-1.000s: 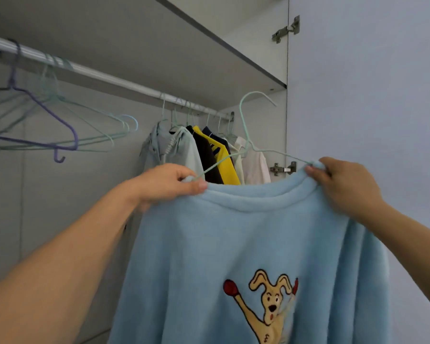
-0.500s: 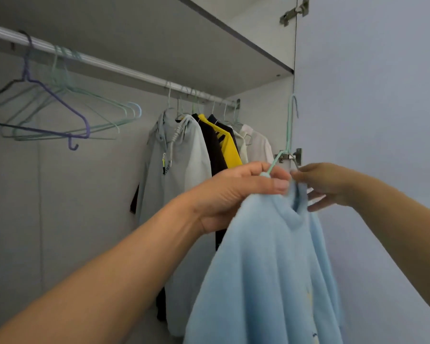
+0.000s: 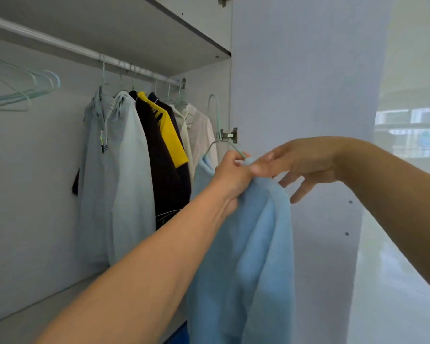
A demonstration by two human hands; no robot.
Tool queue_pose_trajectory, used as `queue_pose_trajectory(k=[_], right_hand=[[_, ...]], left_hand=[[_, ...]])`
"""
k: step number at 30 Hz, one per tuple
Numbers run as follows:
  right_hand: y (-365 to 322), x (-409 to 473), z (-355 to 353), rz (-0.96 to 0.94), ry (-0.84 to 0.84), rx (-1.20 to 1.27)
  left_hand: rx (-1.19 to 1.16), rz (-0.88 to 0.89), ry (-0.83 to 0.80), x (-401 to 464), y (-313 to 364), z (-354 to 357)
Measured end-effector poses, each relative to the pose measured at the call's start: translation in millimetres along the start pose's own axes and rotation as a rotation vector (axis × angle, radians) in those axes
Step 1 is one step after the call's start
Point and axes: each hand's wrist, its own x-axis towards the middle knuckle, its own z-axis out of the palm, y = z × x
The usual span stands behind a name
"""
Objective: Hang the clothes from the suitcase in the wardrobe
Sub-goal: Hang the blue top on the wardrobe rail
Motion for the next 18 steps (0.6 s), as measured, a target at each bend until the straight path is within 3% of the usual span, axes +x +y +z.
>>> queue_pose_trajectory(k=[2, 7, 12, 18], right_hand=[[13, -5, -2, -0.005, 0.042, -0.151], [27, -22, -27, -0.026, 0.442, -0.571], [38, -51, -62, -0.034, 0.494, -0.381], [35, -38, -62, -0.17, 0.495, -0.221]], left_hand=[[-0.013, 0.009, -0.022, 2, 0, 12], [-0.066, 0.075, -0.161, -3, 12, 43], [0.085, 0.187, -0.234, -2, 28, 68], [0.168, 0.216, -0.076, 8, 41, 71]])
